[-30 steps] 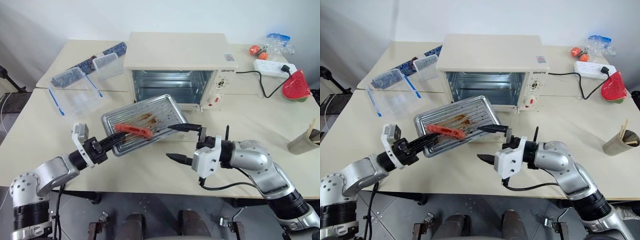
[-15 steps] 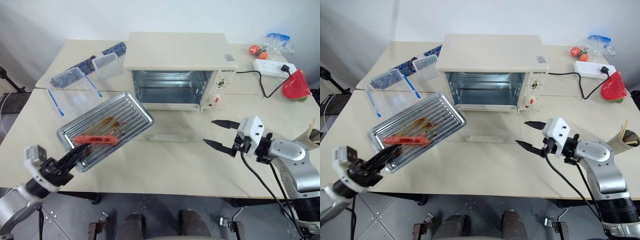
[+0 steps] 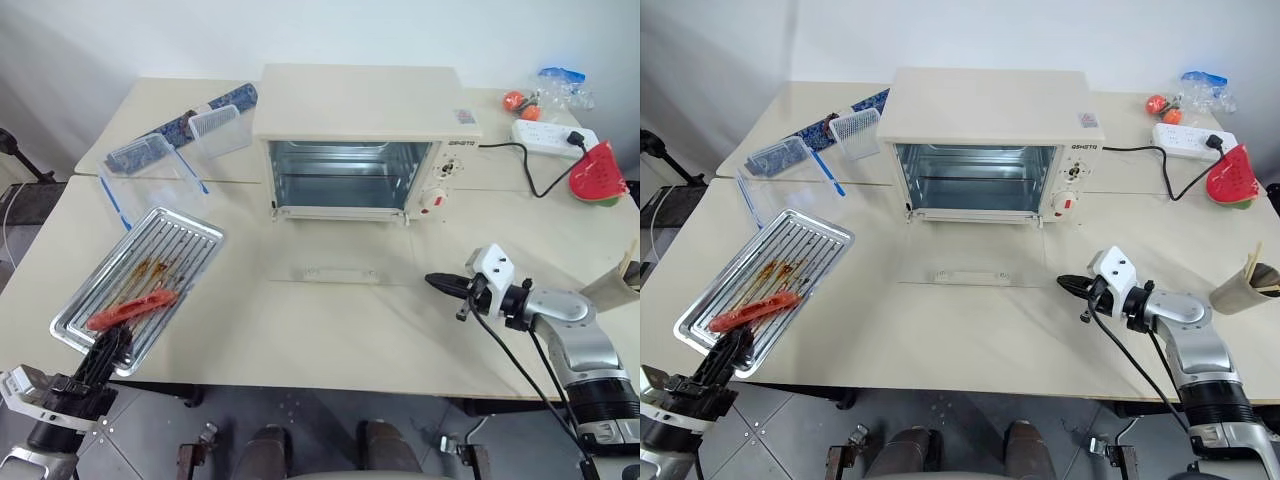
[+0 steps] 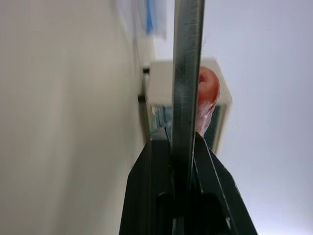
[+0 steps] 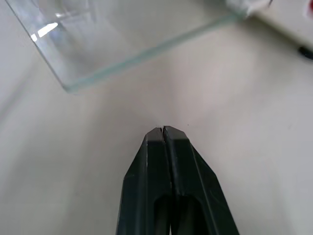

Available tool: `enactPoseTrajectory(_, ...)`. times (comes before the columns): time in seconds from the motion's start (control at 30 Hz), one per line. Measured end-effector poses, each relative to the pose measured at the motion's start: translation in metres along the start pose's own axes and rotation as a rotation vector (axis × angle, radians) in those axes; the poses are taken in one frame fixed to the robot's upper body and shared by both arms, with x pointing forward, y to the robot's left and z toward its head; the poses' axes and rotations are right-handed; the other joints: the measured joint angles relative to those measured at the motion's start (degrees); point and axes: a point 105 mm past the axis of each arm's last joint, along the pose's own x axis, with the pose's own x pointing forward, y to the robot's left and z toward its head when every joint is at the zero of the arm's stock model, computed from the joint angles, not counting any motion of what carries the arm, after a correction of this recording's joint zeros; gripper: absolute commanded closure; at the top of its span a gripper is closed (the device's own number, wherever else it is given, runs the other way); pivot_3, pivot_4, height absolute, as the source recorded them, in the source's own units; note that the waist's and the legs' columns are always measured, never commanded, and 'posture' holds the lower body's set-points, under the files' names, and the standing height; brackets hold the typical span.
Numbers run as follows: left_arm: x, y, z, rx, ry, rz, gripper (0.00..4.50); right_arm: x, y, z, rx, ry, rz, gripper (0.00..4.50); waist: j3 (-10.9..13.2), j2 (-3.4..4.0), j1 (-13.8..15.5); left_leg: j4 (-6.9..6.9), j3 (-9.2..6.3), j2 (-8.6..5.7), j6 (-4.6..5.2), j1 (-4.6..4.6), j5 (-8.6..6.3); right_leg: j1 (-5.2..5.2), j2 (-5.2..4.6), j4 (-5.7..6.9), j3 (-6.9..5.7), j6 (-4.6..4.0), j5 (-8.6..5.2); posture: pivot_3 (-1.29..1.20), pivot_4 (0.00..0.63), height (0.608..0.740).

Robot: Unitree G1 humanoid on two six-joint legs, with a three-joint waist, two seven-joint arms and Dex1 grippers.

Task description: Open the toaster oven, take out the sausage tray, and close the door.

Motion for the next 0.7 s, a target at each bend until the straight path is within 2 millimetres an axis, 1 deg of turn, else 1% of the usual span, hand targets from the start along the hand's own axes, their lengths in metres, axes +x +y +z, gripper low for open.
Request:
enactPoseTrajectory(0.17, 0.008, 0.001, 0.0, -0.001, -0.054, 0.017, 4.5, 0.009, 0.012, 0.004, 0.003, -0.06, 0.041, 4.48, -0.02, -0.03, -0.11, 0.02, 0.1, 0.17, -0.07, 0.01, -0.04, -0.03, 0.2, 0.02, 0.05, 0.01, 0.01, 0.0, 0.15, 0.74)
enactPoseTrajectory(0.27, 0.014, 0.0, 0.0, 0.002, -0.061, 0.022, 4.5, 0.016, 0.021, 0.016, -0.015, -0.153, 0.063, 4.48, -0.02, -0.03, -0.11, 0.02, 0.21, 0.18, -0.08, 0.01, -0.04, -0.09, 0.21, 0.06, 0.12, 0.02, 0.01, 0.0, 0.15, 0.74)
enactPoseTrajectory(0.3, 0.016, 0.0, -0.001, 0.001, -0.058, 0.023, 4.5, 0.016, 0.022, 0.02, -0.02, -0.172, 0.063, 4.48, -0.01, -0.03, -0.08, 0.02, 0.22, 0.18, -0.08, 0.0, -0.04, -0.11, 0.21, 0.07, 0.14, 0.03, 0.02, 0.0, 0.15, 0.74)
enactPoseTrajectory(0.47, 0.018, 0.0, -0.004, 0.008, -0.018, 0.033, 4.5, 0.006, 0.01, 0.054, -0.07, -0.305, -0.004, 4.48, -0.01, -0.03, -0.11, 0.02, 0.26, 0.21, -0.09, 0.01, -0.06, -0.14, 0.23, 0.08, 0.15, 0.03, 0.02, 0.0, 0.15, 0.74)
enactPoseTrajectory(0.53, 0.019, -0.001, -0.004, 0.015, -0.004, 0.033, 4.5, 0.004, 0.008, 0.067, -0.096, -0.348, -0.014, 4.48, -0.01, -0.03, -0.09, 0.02, 0.26, 0.22, -0.09, 0.01, -0.06, -0.13, 0.23, 0.07, 0.15, 0.03, 0.02, 0.0, 0.15, 0.74)
enactPoseTrajectory(0.63, 0.019, 0.003, -0.004, 0.006, 0.012, 0.048, 4.5, 0.0, 0.006, 0.08, -0.108, -0.397, -0.042, 4.48, -0.01, -0.03, -0.06, 0.02, 0.26, 0.21, -0.08, 0.01, -0.07, -0.14, 0.21, 0.07, 0.15, 0.03, 0.02, 0.0, 0.15, 0.74)
enactPoseTrajectory(0.7, 0.019, 0.002, -0.004, 0.017, 0.037, 0.052, 4.5, 0.0, 0.001, 0.095, -0.097, -0.446, -0.072, 4.48, -0.01, -0.02, -0.16, 0.03, 0.28, 0.21, -0.08, 0.0, -0.06, -0.17, 0.21, 0.08, 0.19, 0.02, 0.02, 0.0, 0.15, 0.74)
